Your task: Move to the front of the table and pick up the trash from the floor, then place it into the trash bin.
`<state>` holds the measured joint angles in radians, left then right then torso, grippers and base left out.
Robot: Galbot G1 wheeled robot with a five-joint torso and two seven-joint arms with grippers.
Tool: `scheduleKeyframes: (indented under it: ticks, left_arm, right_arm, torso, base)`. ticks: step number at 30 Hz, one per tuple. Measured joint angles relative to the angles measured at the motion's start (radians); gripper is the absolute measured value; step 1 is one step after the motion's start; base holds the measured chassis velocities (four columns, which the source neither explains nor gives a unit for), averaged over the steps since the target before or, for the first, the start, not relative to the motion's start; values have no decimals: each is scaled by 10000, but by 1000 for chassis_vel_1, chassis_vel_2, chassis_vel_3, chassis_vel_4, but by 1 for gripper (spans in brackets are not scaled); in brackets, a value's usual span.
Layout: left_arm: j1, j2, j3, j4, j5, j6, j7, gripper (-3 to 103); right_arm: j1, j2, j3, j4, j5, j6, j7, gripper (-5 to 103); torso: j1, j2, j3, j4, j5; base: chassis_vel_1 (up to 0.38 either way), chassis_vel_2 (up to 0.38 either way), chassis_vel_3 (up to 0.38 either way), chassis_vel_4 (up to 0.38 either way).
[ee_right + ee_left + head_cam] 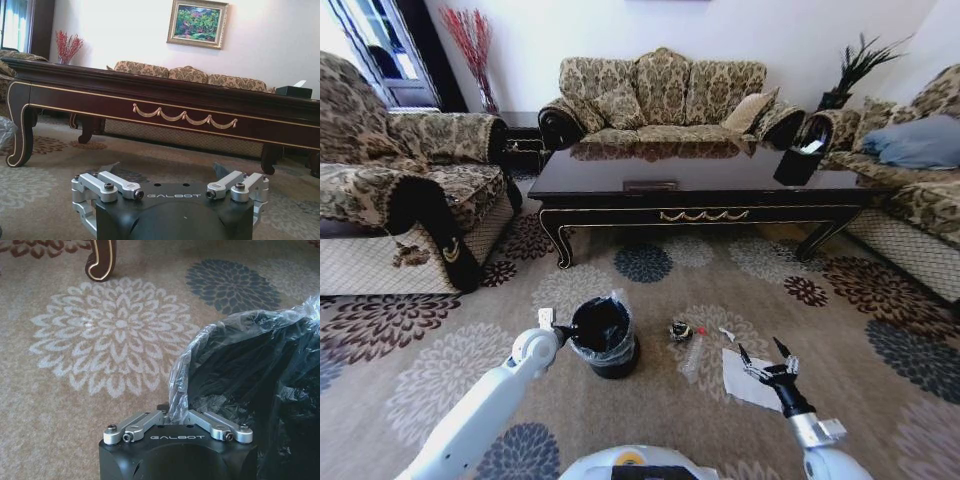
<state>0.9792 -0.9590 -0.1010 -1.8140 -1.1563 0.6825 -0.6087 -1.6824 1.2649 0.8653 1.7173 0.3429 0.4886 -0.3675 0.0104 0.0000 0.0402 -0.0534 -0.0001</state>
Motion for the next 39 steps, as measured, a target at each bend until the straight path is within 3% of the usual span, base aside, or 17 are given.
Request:
scheduleKeyframes:
  ticks: [11, 14, 16, 18, 24, 25, 30, 36, 39]
  left_arm:
    - [33, 218, -156, -356, -14, 2, -2, 2]
    - [62, 402, -164, -660, -88, 146, -151, 2]
    - [166, 584, -215, -935, -77, 294, -298, 2]
    - [294, 719, -328, -1162, -44, 411, -394, 2]
    - [689, 793, -827, -1582, 24, 527, -434, 2]
    - [831, 810, -998, -1727, 21, 531, -453, 2]
    - [1188, 1273, -1545, -2187, -254, 547, -697, 2]
    - [1199, 1478, -1545, -2326, -684, 548, -907, 2]
    - [1180, 1452, -1363, -2375, -822, 548, -1026, 2]
  right_arm:
    - [135, -114, 4, -12, -50, -187, 352, 100]
    - [213, -188, -38, -54, -320, -384, 941, 100]
    - [346, -296, -151, -227, -970, -626, 1835, 100]
    - [418, -447, -233, -435, -1069, -883, 2060, 100]
    - [705, -840, -717, -1128, 53, -1568, 2154, 100]
    - [835, -1014, -838, -1398, 353, -1942, 2153, 100]
    - [1552, -1798, -1281, -2989, 540, -2612, 1858, 100]
    - [1836, -2169, -1420, -3622, 563, -2790, 1831, 100]
    - [2023, -2400, -1666, -4081, 1090, -3192, 1781, 100]
  torso:
    - [0, -1, 0, 0, 1]
    - [0, 0, -1, -1, 0]
    - [0, 0, -1, 0, 4]
    - [0, 0, 0, 2, 0]
    - [-1, -1, -1, 0, 3]
    - [-1, 0, -1, 1, 2]
    - [0, -1, -1, 2, 4]
    - [-1, -1, -1, 0, 2]
    - [-1, 0, -1, -1, 3]
  base:
    - [0, 0, 0, 0]
    - [0, 0, 0, 0]
    - [0, 0, 0, 0]
    - [0, 0, 0, 0]
    - [0, 0, 0, 0]
    - [0, 0, 0, 0]
    - [0, 0, 0, 0]
    - [0, 0, 0, 0]
    - [0, 0, 0, 0]
